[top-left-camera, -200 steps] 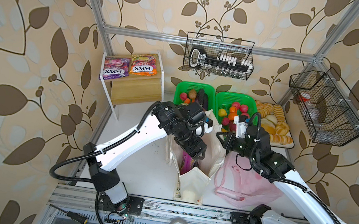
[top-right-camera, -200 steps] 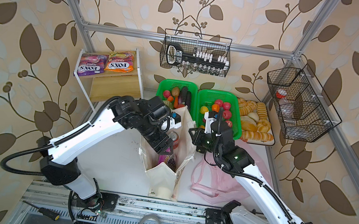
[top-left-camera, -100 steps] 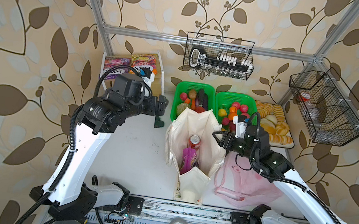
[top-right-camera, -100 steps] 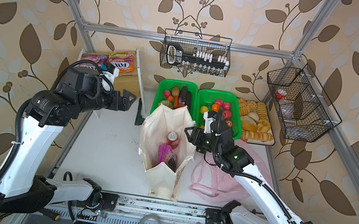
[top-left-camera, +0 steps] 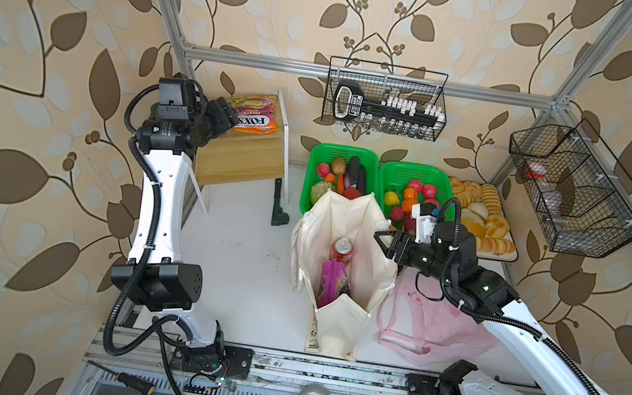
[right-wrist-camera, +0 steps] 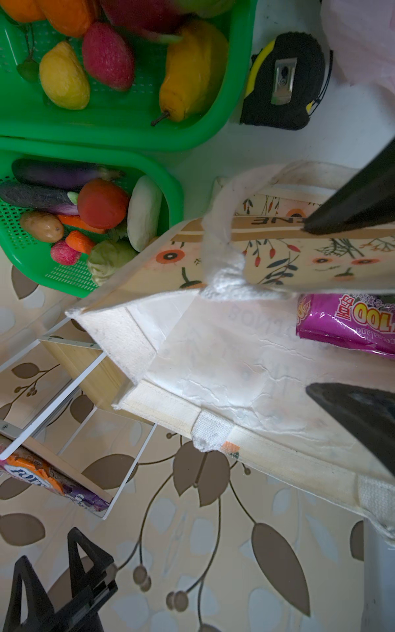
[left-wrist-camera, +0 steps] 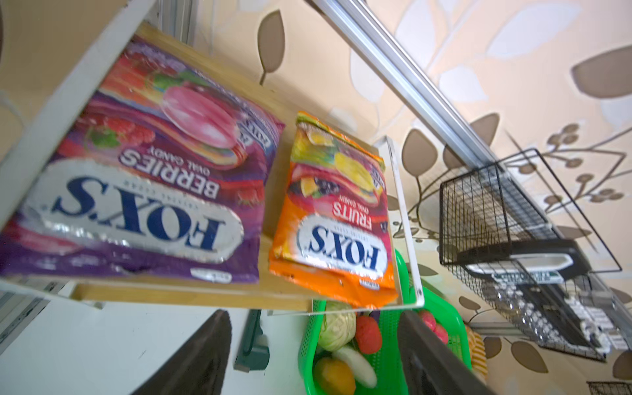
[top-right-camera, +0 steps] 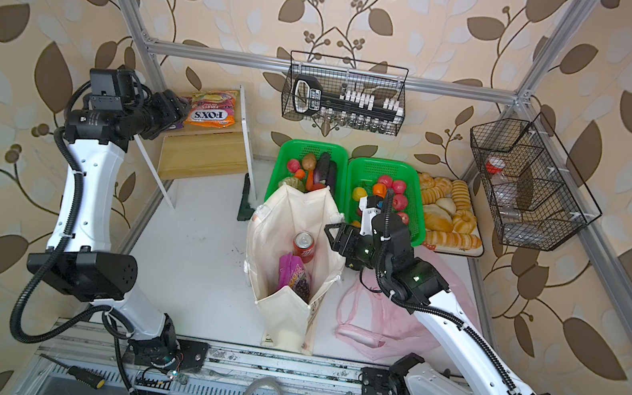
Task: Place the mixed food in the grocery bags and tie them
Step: 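Withdraw the left gripper toward the shelf with the FOX'S candy bags, then grasp the orange FOX'S fruits candy bag on the shelf with the left gripper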
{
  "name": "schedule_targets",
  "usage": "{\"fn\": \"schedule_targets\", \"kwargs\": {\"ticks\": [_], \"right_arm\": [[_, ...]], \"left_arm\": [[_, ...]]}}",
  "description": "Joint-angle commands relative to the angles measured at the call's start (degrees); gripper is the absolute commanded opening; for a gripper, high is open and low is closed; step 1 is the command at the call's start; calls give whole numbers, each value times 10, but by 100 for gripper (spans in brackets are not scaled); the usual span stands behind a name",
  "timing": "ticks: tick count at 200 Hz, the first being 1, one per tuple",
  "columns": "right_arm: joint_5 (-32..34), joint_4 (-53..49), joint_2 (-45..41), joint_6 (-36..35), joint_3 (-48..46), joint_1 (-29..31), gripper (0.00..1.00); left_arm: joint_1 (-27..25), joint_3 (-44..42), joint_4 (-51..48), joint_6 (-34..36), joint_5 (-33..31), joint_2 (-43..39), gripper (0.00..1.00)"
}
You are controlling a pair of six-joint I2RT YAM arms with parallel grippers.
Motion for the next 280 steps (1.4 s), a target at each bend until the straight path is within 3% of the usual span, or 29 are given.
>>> {"fn": "schedule_targets", "kwargs": {"ticks": [1, 53, 144, 228, 265, 280], "right_arm": [[0, 16, -8, 1, 18, 2, 70], [8, 6, -8, 4, 21, 1, 71], [10, 4, -2, 6, 22, 1, 71], [13, -3, -3, 9, 21, 1, 72], [14, -6, -2, 12, 21, 1, 72], [14, -7, -3, 14, 20, 1, 72]], "left_arm": [[3, 49, 16, -37, 50, 27, 76], [6, 44, 45, -71, 83, 59, 70], [6, 28, 36, -65, 80, 82, 72], [6, -13, 52, -77, 104, 87, 65], [5, -25, 69, -81, 127, 90, 57], [5, -28, 75, -85, 132, 91, 49]]}}
